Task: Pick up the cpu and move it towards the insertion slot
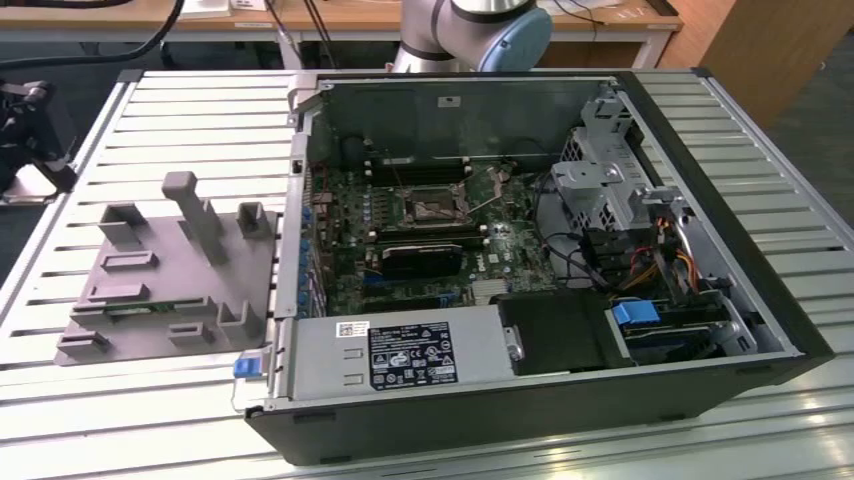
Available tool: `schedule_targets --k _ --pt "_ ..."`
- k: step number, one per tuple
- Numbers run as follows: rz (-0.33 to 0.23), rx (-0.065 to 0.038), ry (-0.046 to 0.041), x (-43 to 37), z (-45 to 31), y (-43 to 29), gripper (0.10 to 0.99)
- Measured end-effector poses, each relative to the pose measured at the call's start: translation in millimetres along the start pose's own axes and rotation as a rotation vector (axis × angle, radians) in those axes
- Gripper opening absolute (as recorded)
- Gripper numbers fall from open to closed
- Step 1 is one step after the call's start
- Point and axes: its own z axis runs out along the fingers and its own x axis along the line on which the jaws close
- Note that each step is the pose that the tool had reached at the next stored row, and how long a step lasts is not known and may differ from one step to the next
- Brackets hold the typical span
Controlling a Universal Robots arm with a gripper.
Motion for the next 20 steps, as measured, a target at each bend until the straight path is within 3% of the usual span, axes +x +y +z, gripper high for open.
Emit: schedule_targets --k 20 --pt "0.007 0.0 -0.0017 -2.5 -65.3 2.5 0.541"
